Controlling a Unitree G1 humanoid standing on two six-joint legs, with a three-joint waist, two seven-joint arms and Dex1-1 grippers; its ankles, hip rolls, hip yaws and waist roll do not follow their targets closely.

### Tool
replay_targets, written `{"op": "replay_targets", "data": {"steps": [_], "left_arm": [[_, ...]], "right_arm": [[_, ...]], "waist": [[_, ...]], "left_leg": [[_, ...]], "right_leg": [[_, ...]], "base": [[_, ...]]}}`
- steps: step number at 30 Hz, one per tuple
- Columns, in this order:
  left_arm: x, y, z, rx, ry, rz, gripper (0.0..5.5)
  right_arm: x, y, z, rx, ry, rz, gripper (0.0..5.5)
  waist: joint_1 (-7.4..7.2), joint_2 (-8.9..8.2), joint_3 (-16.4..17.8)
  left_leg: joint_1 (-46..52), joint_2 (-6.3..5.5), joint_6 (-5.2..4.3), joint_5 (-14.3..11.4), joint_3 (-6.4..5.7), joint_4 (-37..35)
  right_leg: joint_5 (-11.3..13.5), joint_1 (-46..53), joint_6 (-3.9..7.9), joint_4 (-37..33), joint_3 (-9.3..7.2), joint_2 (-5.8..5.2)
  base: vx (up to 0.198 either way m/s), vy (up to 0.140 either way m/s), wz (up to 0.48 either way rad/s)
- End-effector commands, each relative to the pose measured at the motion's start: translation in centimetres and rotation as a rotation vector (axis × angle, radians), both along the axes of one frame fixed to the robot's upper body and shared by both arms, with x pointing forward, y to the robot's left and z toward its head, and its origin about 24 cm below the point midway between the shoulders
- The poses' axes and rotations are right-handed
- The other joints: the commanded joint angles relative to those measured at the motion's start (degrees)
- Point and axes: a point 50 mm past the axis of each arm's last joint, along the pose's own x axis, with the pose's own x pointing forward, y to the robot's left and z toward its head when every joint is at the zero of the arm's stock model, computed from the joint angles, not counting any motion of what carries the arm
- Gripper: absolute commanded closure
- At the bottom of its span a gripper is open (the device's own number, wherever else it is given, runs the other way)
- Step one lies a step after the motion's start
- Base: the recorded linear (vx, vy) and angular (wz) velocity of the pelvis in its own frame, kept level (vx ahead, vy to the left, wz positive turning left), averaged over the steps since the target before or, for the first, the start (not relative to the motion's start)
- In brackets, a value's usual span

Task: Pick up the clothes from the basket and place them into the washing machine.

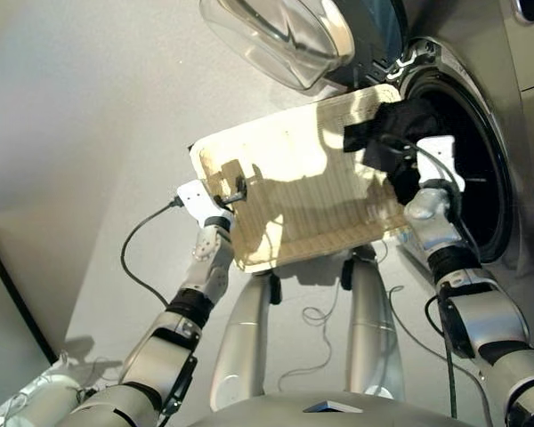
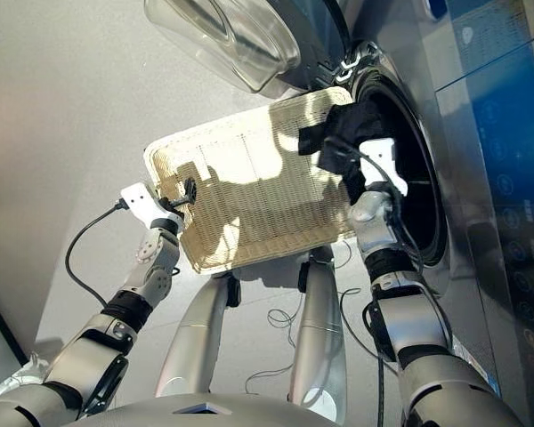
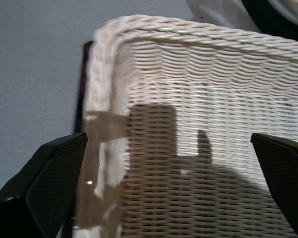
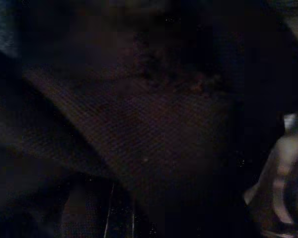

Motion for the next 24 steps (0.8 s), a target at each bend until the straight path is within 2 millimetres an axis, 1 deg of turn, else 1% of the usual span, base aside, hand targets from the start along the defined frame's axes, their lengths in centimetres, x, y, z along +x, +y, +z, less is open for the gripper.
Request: {"op": "replay_targets", "data": {"steps": [1, 2, 3, 4, 5, 7, 8, 9, 11, 12, 13, 14, 15, 16, 17, 18, 19, 20, 21, 22, 24], "left_arm": [[-0.1, 2.0, 1.1, -0.002, -0.081, 0.054, 0.0], [-0.1, 2.1, 1.1, -0.009, -0.075, 0.065, 0.0], [0.0, 2.1, 1.2, -0.011, -0.078, 0.064, 0.0], [0.1, 2.1, 1.4, -0.006, -0.079, 0.065, 0.0], [0.1, 2.2, 1.4, -0.001, -0.079, 0.073, 0.0], [0.3, 2.1, 1.6, 0.001, -0.077, 0.074, 0.0], [0.3, 2.0, 1.7, -0.003, -0.074, 0.078, 0.0], [0.4, 2.0, 1.9, -0.015, -0.079, 0.086, 0.0], [0.4, 2.1, 2.1, -0.017, -0.084, 0.086, 0.0], [0.5, 1.9, 2.2, -0.015, -0.087, 0.078, 0.0], [0.5, 2.1, 2.4, -0.014, -0.09, 0.088, 0.0], [0.6, 1.9, 2.8, -0.015, -0.106, 0.078, 0.0], [0.6, 2.0, 2.8, -0.013, -0.105, 0.08, 0.0], [0.7, 1.9, 3.1, -0.015, -0.118, 0.078, 0.0], [0.7, 1.8, 3.1, -0.01, -0.12, 0.074, 0.0], [0.7, 2.0, 3.2, 0.002, -0.125, 0.069, 0.0], [0.7, 2.0, 3.3, 0.004, -0.132, 0.063, 0.0], [0.6, 2.2, 3.3, 0.008, -0.132, 0.068, 0.0], [0.6, 2.3, 3.3, 0.007, -0.132, 0.069, 0.0], [0.7, 2.7, 3.6, 0.006, -0.14, 0.071, 0.0], [0.7, 3.0, 3.5, -0.005, -0.135, 0.092, 0.0]], "right_arm": [[-1.3, -3.0, 8.1, -0.043, -0.302, -0.164, 5.5], [-2.0, -3.9, 10.2, -0.024, -0.384, -0.215, 5.5], [-2.0, -3.9, 10.4, -0.024, -0.387, -0.216, 5.5], [-2.8, -4.7, 12.9, 0.006, -0.494, -0.266, 5.5], [-3.5, -4.8, 14.7, 0.057, -0.611, -0.264, 5.5], [-4.3, -5.7, 15.7, 0.165, -0.717, -0.306, 5.5], [-4.3, -5.7, 16.1, 0.227, -0.773, -0.287, 5.5], [-4.2, -5.4, 16.4, 0.301, -0.829, -0.254, 5.5], [-3.7, -5.0, 16.2, 0.325, -0.82, -0.231, 5.5], [-3.2, -4.1, 16.1, 0.342, -0.832, -0.176, 5.5], [-2.6, -3.1, 16.0, 0.367, -0.842, -0.124, 5.5], [-1.4, -1.7, 15.1, 0.394, -0.803, -0.032, 5.5], [-1.4, -1.7, 15.1, 0.396, -0.803, -0.03, 5.5], [-0.4, -0.7, 14.4, 0.448, -0.783, 0.035, 5.5], [0.2, -0.1, 14.0, 0.488, -0.76, 0.084, 5.5], [0.7, -0.1, 13.3, 0.507, -0.718, 0.112, 5.5], [1.2, 0.4, 12.9, 0.521, -0.683, 0.167, 3.47], [1.8, 0.7, 12.2, 0.553, -0.643, 0.215, 1.9], [1.8, 0.6, 12.3, 0.556, -0.642, 0.221, 3.73], [2.3, 0.9, 12.0, 0.554, -0.595, 0.256, 5.5], [2.6, 1.2, 11.7, 0.6, -0.596, 0.259, 5.5]], "waist": [[-0.29, 2.82, -0.1], [0.22, 3.21, -0.4], [0.28, 3.29, -0.4], [0.61, 3.43, -0.4], [0.63, 3.46, -0.6], [0.74, 3.29, -0.8], [0.66, 3.27, -0.9], [0.62, 3.2, -0.9], [0.44, 2.88, -1.1], [0.42, 2.86, -0.9], [0.16, 2.6, -0.9], [0.05, 2.4, -0.6], [-0.03, 2.33, -0.7], [0.1, 2.32, -0.7], [0.24, 2.27, -0.8], [0.3, 2.13, -1.0], [0.44, 1.96, -1.0], [0.53, 1.76, -1.3], [0.47, 1.74, -1.3], [0.75, 1.38, -1.4], [0.97, 1.1, -1.6]], "left_leg": [[-2.2, 1.38, -0.84, -4.2, -2.85, 4.5], [-2.8, 1.69, -1.04, -5.9, -3.57, 5.4], [-3.1, 1.72, -1.05, -6.1, -3.58, 5.8], [-4.7, 1.87, -0.98, -6.3, -3.79, 7.0], [-5.8, 2.08, -0.92, -6.7, -4.0, 7.9], [-7.9, 2.24, -0.76, -7.4, -4.44, 10.1], [-9.0, 2.3, -0.72, -7.7, -4.83, 11.1], [-9.9, 2.31, -0.68, -8.1, -4.9, 12.3], [-11.2, 2.26, -0.6, -8.7, -4.9, 13.8], [-11.7, 2.15, -0.52, -8.8, -5.06, 14.5], [-12.9, 2.19, -0.48, -9.3, -5.13, 16.1], [-13.8, 2.23, -0.34, -10.0, -5.33, 17.6], [-14.1, 2.22, -0.36, -10.1, -5.36, 17.9], [-15.0, 2.08, -0.3, -10.4, -5.28, 19.1], [-15.4, 1.97, -0.26, -10.6, -5.42, 19.7], [-15.6, 1.86, -0.27, -10.7, -5.5, 20.4], [-16.0, 1.78, -0.25, -10.9, -5.52, 21.0], [-16.2, 1.8, -0.25, -11.1, -5.53, 21.5], [-16.3, 1.82, -0.26, -11.2, -5.52, 21.7], [-16.7, 1.74, -0.23, -11.6, -5.49, 22.8], [-17.7, 1.21, 0.0, -12.3, -5.6, 24.7]], "right_leg": [[-2.3, -0.5, 4.6, 1.5, 0.5, -0.79], [-4.3, -1.2, 5.0, 3.0, 0.8, -0.48], [-4.4, -1.5, 4.98, 3.3, 0.82, -0.47], [-5.0, -3.0, 4.9, 4.9, 0.82, -0.37], [-5.2, -4.0, 4.91, 5.9, 0.92, -0.41], [-6.1, -6.0, 4.75, 8.5, 0.95, -0.41], [-6.6, -6.7, 4.6, 9.6, 1.03, -0.23], [-7.0, -7.6, 4.44, 10.9, 0.88, -0.2], [-7.4, -8.8, 4.35, 12.3, 0.91, -0.16], [-7.6, -9.1, 4.17, 12.9, 0.9, 0.08], [-7.9, -10.1, 3.98, 14.4, 0.78, 0.35], [-8.6, -10.6, 3.68, 15.6, 0.89, 0.52], [-8.8, -10.9, 3.66, 15.9, 0.89, 0.5], [-9.0, -11.4, 3.53, 16.9, 0.79, 0.27], [-9.3, -11.6, 3.37, 17.6, 0.63, 0.21], [-9.5, -11.9, 3.22, 18.3, 0.54, 0.26], [-9.7, -12.0, 3.05, 18.9, 0.41, 0.28], [-9.9, -12.2, 2.9, 19.3, 0.38, 0.3], [-10.0, -12.3, 2.88, 19.4, 0.4, 0.31], [-10.5, -12.6, 2.71, 20.4, 0.22, 0.33], [-11.4, -13.4, 2.48, 22.3, 0.29, 0.6]], "base": [[0.093, -0.008, 0.012], [0.099, -0.017, 0.033], [0.116, -0.038, 0.049], [0.0, 0.0, 0.0], [0.0, 0.0, 0.0], [0.0, 0.0, 0.0], [0.0, 0.0, 0.0], [0.0, 0.0, 0.0], [0.0, 0.0, 0.0], [0.0, 0.0, 0.0], [0.0, 0.0, 0.0], [0.0, 0.0, 0.0], [0.0, 0.0, 0.0], [0.0, 0.0, 0.0], [0.0, 0.0, 0.0], [0.0, 0.0, 0.0], [0.0, 0.0, 0.0], [0.0, 0.0, 0.0], [0.0, 0.0, 0.0], [0.0, 0.0, 0.0], [0.0, 0.0, 0.0]]}}
